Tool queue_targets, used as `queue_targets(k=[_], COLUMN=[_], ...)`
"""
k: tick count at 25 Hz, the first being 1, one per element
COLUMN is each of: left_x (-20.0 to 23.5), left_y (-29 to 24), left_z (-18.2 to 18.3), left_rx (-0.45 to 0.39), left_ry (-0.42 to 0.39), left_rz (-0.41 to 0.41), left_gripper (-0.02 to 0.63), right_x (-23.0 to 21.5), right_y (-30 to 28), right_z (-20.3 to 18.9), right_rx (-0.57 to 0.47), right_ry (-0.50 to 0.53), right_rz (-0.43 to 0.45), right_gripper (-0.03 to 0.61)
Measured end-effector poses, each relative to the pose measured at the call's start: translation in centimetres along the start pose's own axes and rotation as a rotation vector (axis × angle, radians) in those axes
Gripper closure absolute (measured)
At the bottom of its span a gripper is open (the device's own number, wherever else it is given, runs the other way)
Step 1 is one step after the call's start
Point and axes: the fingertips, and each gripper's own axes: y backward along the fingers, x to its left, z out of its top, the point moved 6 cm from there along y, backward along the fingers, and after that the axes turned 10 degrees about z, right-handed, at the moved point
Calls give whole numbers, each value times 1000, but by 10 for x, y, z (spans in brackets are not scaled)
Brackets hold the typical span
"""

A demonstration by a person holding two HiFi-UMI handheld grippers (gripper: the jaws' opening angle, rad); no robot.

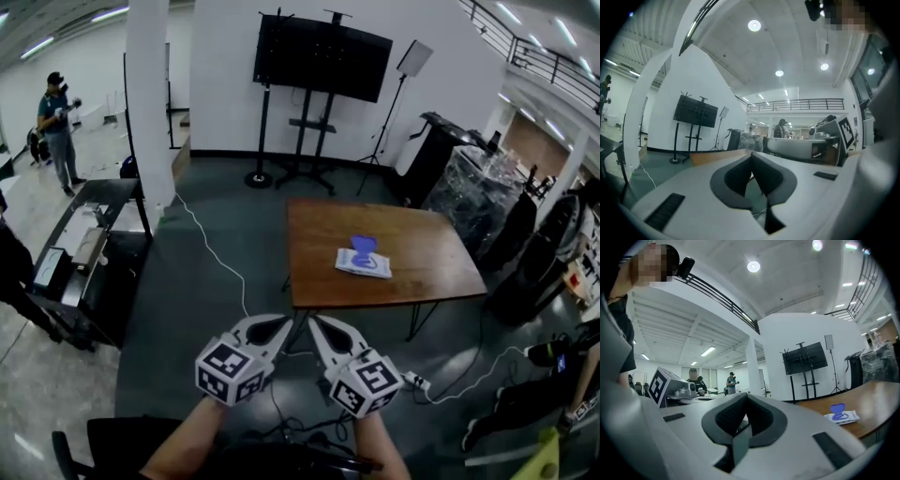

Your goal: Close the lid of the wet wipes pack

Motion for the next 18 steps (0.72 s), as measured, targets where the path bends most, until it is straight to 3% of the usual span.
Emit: queue_targets(k=[10, 18], left_x=[-56, -104], left_y=[-64, -118], left_z=[-3, -5], left_rx=[25, 47], left_ry=[-46, -68], left_rz=[-97, -101], left_gripper=[614, 614], right_x=[-57, -107], right_y=[67, 122], right_z=[-6, -3], right_rx=[-35, -33], right_ry=[-40, -42], right_rz=[-115, -159], right_gripper=[568, 568])
